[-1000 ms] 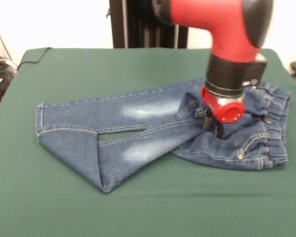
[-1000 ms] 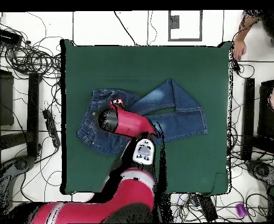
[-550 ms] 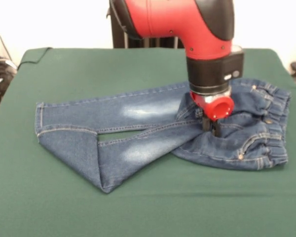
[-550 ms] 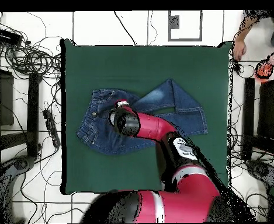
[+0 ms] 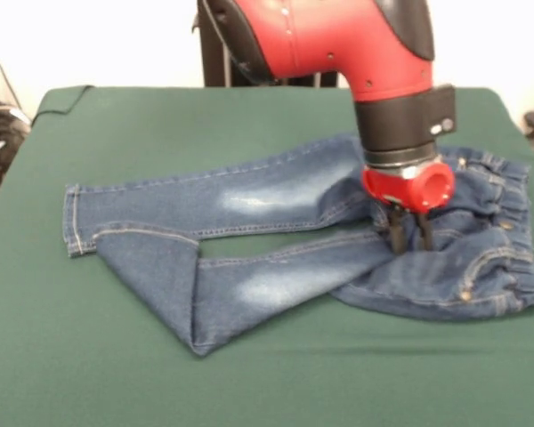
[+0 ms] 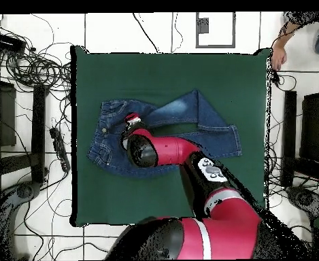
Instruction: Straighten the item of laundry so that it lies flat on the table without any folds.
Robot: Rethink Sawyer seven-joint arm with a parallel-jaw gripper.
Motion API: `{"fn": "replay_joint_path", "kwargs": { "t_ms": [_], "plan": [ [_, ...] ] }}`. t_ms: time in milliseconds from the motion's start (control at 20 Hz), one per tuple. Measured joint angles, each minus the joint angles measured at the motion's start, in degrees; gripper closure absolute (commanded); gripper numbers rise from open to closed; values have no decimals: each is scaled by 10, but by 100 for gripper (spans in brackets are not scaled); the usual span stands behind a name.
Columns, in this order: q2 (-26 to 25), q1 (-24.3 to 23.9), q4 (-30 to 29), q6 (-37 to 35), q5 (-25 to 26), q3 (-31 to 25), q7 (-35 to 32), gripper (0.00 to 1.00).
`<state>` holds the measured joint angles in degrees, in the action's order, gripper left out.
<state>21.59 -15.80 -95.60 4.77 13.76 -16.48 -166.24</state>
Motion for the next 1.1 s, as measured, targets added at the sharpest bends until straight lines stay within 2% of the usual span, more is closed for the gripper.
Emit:
{"fn": "replay_joint_path", "kwargs": {
  "t_ms": [400,800,950,1000,1100],
  "plan": [
    [-39,5,9,140,33,-33,0,0],
    [-47,19,15,163,32,-36,0,0],
    [-41,45,21,145,12,-20,0,0],
    [-29,87,34,107,-22,18,0,100],
    [-27,95,36,99,-27,25,0,100]
  ]
}}
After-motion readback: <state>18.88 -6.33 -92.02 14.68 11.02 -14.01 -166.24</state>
